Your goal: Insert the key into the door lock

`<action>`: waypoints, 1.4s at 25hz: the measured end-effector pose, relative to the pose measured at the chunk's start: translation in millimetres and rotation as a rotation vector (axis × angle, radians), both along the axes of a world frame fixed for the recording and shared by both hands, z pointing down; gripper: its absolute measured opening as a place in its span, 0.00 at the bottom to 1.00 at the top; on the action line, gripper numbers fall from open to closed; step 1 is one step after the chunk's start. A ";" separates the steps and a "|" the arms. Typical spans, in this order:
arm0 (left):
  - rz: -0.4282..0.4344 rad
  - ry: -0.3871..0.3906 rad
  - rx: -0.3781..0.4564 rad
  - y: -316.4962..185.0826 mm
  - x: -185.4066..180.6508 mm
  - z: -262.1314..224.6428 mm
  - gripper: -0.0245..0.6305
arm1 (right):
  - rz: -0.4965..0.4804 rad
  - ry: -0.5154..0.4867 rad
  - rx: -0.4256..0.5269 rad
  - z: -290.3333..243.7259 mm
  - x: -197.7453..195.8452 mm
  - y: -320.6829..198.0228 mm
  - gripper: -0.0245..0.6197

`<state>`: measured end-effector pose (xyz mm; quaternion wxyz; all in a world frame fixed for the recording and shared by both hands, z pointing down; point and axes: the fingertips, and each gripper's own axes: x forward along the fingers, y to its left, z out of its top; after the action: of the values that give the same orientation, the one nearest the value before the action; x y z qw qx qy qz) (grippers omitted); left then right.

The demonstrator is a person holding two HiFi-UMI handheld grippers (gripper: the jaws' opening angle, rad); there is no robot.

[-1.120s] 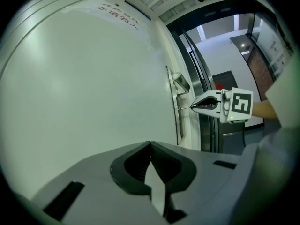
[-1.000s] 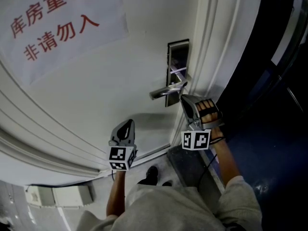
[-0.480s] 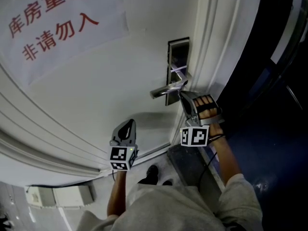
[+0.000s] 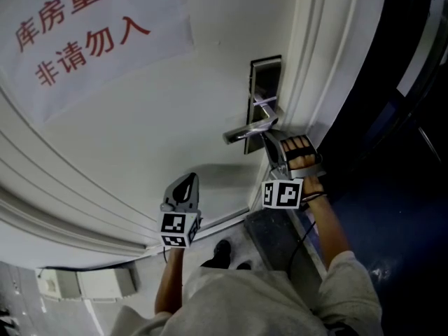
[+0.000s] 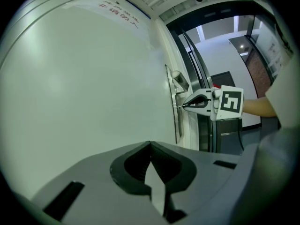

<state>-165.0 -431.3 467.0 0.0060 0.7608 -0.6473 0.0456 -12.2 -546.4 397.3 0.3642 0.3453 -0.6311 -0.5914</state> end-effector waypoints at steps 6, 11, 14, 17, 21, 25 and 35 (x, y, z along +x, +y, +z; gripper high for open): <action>0.000 0.005 -0.011 -0.9 -2.7 1.9 0.06 | 0.003 -0.009 0.002 -0.2 -3.6 -4.9 0.08; 0.012 0.010 -0.007 -3.2 2.6 2.1 0.06 | 0.003 0.005 0.002 -0.1 -4.1 -4.3 0.08; 0.014 0.005 -0.001 -3.2 5.2 0.1 0.06 | 0.002 0.006 0.004 1.5 -4.2 -4.3 0.09; 0.009 0.000 0.002 -1.3 4.4 -1.9 0.06 | -0.002 0.026 -0.028 7.6 -5.0 -5.1 0.10; -0.001 0.000 -0.009 2.6 3.0 -1.7 0.06 | -0.006 0.037 -0.069 14.3 -5.8 -4.0 0.27; 0.004 -0.001 0.005 3.3 6.2 -2.7 0.06 | -0.006 0.031 -0.056 14.7 -2.2 -0.5 0.31; 0.019 -0.004 0.008 4.8 16.1 -4.0 0.06 | -0.029 -0.065 -0.037 2.6 9.4 25.1 0.27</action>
<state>-148.9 -426.5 463.0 0.0013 0.7668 -0.6404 0.0444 -2.8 -521.3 399.8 0.3412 0.3482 -0.6586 -0.5732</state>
